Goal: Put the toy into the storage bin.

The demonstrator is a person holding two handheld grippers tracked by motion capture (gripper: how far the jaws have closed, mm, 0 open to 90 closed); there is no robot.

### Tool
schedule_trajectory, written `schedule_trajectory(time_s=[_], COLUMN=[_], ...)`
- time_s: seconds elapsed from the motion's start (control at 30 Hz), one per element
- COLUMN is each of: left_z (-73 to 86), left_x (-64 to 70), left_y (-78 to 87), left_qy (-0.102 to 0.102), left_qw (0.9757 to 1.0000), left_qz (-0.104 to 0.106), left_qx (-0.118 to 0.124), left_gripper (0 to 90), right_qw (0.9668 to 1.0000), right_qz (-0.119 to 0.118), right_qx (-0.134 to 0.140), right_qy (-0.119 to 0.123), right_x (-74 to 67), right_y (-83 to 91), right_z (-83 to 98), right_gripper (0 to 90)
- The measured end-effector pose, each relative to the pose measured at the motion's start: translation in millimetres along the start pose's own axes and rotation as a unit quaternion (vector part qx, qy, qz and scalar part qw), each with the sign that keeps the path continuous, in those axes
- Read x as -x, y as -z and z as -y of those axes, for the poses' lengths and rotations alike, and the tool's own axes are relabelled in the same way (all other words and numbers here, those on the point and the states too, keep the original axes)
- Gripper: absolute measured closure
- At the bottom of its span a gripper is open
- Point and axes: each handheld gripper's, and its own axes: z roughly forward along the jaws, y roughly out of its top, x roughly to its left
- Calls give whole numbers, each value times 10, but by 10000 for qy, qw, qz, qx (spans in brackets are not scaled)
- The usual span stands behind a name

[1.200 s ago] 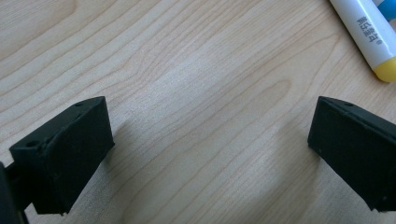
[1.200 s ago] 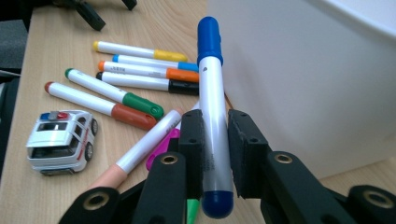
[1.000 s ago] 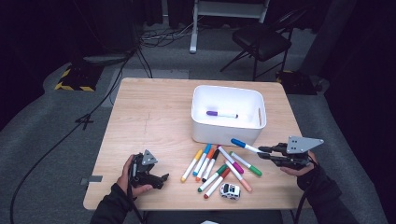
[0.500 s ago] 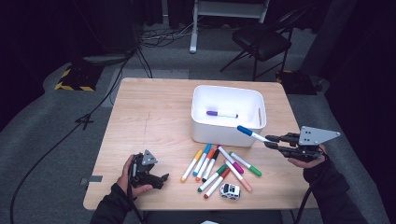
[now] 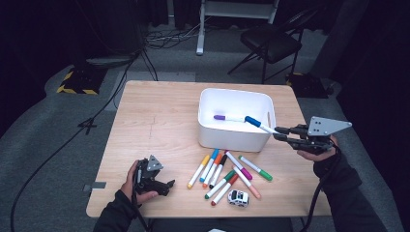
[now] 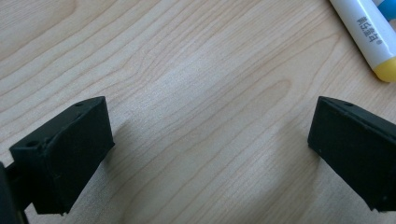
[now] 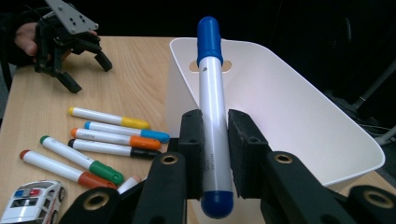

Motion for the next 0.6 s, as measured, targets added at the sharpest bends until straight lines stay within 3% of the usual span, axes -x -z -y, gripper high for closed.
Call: schedule_trajectory(time_s=[0.6], left_z=[0], left_x=[0], left_y=[-1], left_qy=[5], left_qw=[10000], left_qz=[10], left_qx=[0], left_gripper=[2], right_qw=[9995], right_qz=[8], right_qx=[-321], right_qy=[-27], right_x=[265], right_y=[-388], right_z=[-187], right_gripper=[769])
